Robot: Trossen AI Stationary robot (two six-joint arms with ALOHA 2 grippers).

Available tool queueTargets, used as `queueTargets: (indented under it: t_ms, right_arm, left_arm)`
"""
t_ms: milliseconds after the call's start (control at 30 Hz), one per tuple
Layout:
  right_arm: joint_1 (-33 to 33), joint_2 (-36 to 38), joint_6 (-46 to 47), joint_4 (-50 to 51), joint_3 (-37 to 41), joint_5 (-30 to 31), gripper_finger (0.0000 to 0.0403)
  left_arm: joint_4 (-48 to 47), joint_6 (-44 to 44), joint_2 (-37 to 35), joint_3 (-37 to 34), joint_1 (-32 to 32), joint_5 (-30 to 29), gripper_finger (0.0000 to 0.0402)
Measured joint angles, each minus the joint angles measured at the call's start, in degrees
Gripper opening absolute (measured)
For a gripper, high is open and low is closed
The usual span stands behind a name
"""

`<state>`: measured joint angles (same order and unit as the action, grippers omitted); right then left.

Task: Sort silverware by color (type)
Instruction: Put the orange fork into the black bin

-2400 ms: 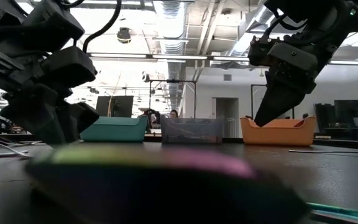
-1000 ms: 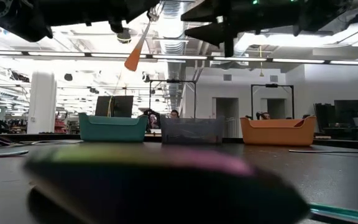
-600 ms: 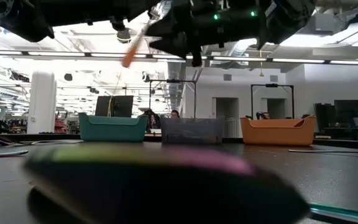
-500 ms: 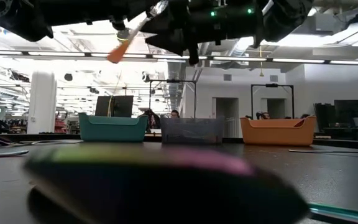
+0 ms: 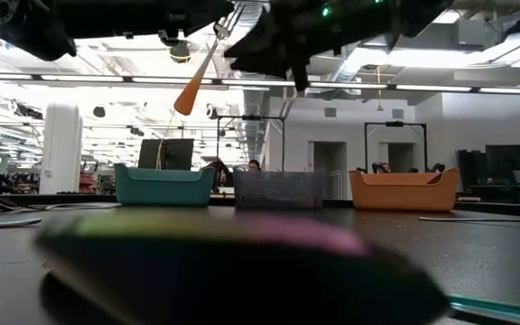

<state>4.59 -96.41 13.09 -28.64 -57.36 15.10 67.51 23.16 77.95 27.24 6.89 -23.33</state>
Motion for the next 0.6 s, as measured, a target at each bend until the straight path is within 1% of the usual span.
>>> queueTargets:
  t_ms: [133, 200, 267, 333, 400, 467, 533, 600]
  right_arm:
    - [2.1, 0.4, -1.2, -0.7, 0.0, -0.9, 0.0189]
    - [2.3, -0.6, -1.1, -3.7, 0.0, -0.6, 0.0208]
    - [1.9, -2.3, -1.1, -8.0, -0.1, -0.4, 0.0219]
    - [1.4, -3.8, -1.0, -10.8, 0.0, -0.4, 0.0222]
    - [0.8, -5.4, -0.9, -13.8, -0.8, -0.4, 0.0218]
    - [0.3, -6.0, -0.6, -14.3, -0.7, -0.4, 0.0205]
    - [-0.5, -6.7, 0.0, -14.9, -1.2, -0.5, 0.0182]
    - [-1.0, -6.8, 0.0, -14.8, -1.2, -0.5, 0.0149]
  left_arm:
    - [0.5, 0.2, 0.0, 0.0, 0.4, 0.1, 0.0000]
    - [1.3, 0.1, 0.0, 0.0, 0.4, 0.2, 0.0000]
    - [1.9, 0.1, -0.1, 0.0, 0.4, 0.2, 0.0000]
    - [2.2, 0.3, -0.1, 0.0, 0.4, 0.2, 0.0000]
    - [2.2, 0.9, -0.1, 0.0, 0.4, 0.3, 0.0000]
    - [2.1, 1.5, -0.1, 0.0, 0.4, 0.5, 0.0000]
    - [1.8, 2.0, -0.1, 0.0, 0.3, 0.3, 0.0000]
    - [1.6, 2.3, -0.1, 0.0, 0.3, -0.1, 0.0000]
